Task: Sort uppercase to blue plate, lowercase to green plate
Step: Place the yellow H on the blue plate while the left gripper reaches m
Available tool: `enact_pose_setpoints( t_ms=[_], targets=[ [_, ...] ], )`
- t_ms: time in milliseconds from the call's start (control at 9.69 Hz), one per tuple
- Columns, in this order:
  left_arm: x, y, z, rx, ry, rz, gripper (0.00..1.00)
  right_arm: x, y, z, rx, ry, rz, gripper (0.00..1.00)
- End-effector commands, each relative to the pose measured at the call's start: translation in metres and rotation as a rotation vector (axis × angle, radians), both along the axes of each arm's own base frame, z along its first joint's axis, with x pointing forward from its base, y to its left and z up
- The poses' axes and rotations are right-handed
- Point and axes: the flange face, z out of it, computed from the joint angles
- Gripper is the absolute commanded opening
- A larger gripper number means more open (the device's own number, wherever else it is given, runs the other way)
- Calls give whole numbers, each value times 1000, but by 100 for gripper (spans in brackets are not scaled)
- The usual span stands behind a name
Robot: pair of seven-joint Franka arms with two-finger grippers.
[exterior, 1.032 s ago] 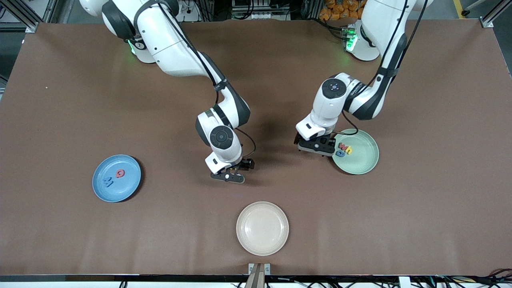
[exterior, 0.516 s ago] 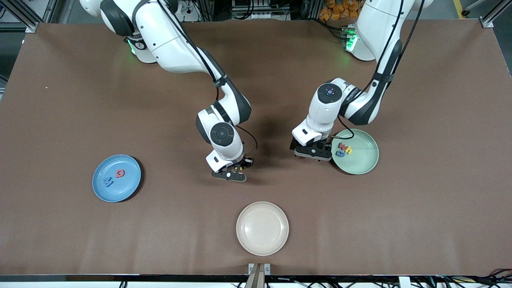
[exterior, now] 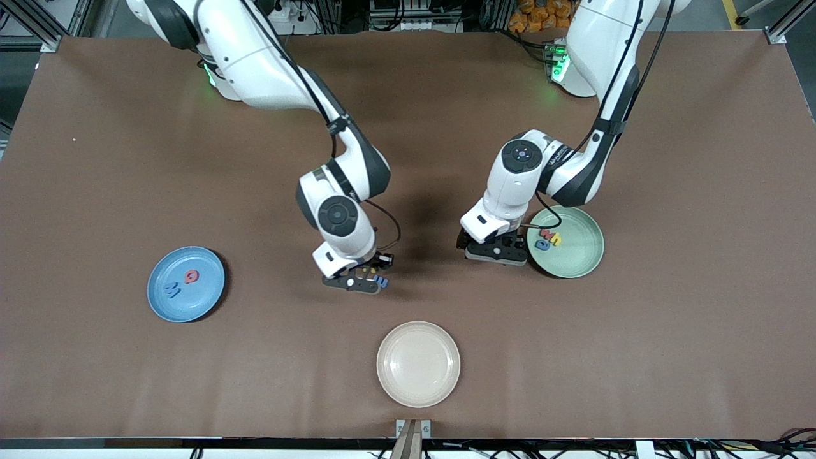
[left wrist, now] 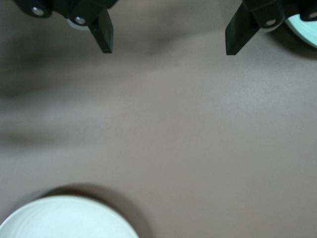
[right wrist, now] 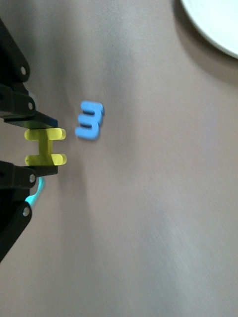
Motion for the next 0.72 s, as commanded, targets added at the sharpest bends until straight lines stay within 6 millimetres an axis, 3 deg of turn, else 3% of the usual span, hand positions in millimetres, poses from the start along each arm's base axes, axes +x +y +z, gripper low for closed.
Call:
enact_pose_setpoints(
  t_ms=[0, 413, 619],
  targets=[
    [25, -56, 21, 19, 24, -12, 100, 19, -71, 27, -43, 49, 81, 0],
    [40, -111, -1, 3, -30, -73, 100, 59, -212, 32, -230, 108, 233, 0],
    [46, -132, -11, 7, -70, -100, 100, 70, -259, 32, -262, 125, 285, 0]
  ],
)
